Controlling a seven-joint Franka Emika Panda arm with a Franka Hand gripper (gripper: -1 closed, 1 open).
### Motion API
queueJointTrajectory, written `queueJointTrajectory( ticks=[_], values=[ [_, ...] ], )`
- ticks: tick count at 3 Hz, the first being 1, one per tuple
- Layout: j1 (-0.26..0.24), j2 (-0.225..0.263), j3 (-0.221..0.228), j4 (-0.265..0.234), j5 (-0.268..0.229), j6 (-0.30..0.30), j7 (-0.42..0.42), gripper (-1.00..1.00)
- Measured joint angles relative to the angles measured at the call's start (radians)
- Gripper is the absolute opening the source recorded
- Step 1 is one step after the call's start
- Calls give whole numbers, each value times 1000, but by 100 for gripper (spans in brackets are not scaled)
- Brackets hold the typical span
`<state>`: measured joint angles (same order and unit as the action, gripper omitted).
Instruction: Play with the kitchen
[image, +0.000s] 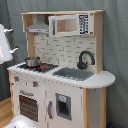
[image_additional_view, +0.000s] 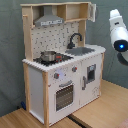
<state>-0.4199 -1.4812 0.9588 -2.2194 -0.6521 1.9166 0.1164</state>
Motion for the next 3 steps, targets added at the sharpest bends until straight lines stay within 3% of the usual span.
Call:
queueJointTrajectory(
  ticks=[3],
  values=[
    [-21, 1, -111, -88, -76, -53, 274, 100]
  ],
)
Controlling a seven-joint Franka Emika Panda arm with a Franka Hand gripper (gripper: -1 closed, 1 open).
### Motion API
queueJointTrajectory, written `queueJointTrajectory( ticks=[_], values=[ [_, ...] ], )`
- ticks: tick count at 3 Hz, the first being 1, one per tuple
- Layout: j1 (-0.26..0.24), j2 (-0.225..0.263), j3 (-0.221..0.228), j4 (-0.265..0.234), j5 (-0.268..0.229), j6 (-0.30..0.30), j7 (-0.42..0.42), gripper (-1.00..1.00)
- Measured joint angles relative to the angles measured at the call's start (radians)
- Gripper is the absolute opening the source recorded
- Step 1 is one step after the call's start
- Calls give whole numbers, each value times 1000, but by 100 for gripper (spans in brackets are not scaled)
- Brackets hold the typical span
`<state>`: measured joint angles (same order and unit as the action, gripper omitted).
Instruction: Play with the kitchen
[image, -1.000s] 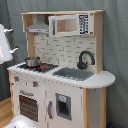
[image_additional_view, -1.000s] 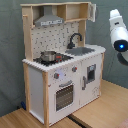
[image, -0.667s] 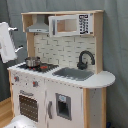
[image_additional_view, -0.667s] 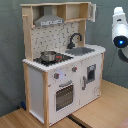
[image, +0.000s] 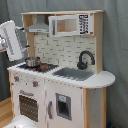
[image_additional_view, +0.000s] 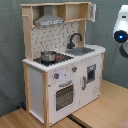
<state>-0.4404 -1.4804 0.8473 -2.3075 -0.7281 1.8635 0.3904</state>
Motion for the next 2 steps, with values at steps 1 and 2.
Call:
queueJointTrajectory(
  ticks=[1, 2],
  values=[
    [-42, 28, -4, -3, 0, 12, 77, 100],
    [-51, 35, -4, -3, 0, 18, 89, -100]
  ],
)
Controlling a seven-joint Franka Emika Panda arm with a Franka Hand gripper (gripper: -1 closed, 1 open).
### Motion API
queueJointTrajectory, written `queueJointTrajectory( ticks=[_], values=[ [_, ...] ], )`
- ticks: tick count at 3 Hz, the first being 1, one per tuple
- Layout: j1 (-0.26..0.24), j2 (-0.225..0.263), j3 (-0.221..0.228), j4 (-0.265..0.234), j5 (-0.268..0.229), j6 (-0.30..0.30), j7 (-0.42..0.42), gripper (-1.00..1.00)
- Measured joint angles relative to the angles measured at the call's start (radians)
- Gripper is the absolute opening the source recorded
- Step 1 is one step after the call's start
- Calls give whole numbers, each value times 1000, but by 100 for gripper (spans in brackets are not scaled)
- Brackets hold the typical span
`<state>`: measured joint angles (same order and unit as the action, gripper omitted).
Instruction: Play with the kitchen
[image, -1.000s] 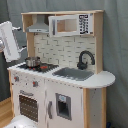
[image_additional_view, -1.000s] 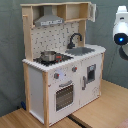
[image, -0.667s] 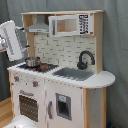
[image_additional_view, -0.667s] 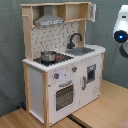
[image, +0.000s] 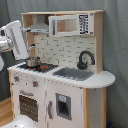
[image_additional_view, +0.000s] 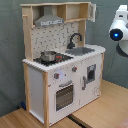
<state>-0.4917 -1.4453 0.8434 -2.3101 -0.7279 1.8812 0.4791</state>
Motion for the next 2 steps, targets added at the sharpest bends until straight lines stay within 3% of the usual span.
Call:
queueJointTrajectory(
  ticks=[2],
  values=[
    [-123, 46, -42, 1, 0, 123, 61, -100]
  ],
)
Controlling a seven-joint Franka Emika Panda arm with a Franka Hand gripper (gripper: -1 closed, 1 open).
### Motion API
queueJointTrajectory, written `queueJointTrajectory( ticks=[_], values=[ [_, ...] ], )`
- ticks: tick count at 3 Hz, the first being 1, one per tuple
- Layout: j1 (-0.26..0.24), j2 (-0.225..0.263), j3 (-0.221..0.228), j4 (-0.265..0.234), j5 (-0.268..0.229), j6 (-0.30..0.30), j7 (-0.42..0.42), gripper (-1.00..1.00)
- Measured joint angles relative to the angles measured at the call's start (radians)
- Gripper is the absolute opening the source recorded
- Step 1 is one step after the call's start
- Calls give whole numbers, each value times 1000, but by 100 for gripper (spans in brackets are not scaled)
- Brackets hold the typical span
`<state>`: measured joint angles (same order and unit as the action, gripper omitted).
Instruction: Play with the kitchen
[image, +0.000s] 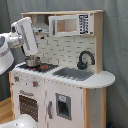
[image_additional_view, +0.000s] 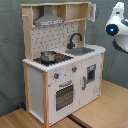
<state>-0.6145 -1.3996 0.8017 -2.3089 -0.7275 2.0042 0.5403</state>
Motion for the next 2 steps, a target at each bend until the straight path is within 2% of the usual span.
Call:
queueJointTrajectory(
  ticks=[2],
  values=[
    [-99, 41, -46, 3, 1, 200, 0, -100]
  ],
)
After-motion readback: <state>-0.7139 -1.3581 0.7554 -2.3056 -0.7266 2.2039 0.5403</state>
